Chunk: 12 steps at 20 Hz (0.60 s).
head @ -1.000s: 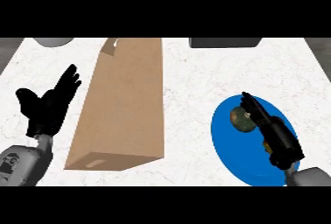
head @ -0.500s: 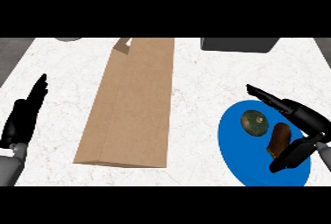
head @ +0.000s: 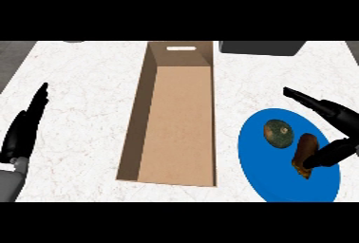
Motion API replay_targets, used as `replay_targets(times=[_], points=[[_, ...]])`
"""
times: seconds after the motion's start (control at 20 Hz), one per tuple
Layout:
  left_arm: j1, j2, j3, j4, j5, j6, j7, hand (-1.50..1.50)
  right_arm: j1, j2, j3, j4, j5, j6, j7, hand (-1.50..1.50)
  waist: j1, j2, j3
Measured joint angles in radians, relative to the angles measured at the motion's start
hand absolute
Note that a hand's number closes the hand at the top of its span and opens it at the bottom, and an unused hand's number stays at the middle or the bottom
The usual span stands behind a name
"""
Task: Pick the squash from the plate and place it in the cardboard box
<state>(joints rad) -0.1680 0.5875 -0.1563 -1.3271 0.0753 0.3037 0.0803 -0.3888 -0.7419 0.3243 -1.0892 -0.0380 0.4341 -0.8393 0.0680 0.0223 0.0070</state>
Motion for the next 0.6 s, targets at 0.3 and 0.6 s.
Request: replay_targets(times=[0.3,0.6], points=[[-0.008,-0.011,0.000,0.018,-0.011,0.001,-0.003,0.00,-0.128,-0.086,0.103,0.065,0.215,-0.090,-0.077,-1.50,0.005,0.000,-0.002],[-0.009,-0.025,0.005,0.049,-0.029,0.006,-0.026,0.00,-0.251,-0.090,0.246,0.129,0.417,-0.137,-0.106,-1.50,-0.008,-0.006,-0.005]])
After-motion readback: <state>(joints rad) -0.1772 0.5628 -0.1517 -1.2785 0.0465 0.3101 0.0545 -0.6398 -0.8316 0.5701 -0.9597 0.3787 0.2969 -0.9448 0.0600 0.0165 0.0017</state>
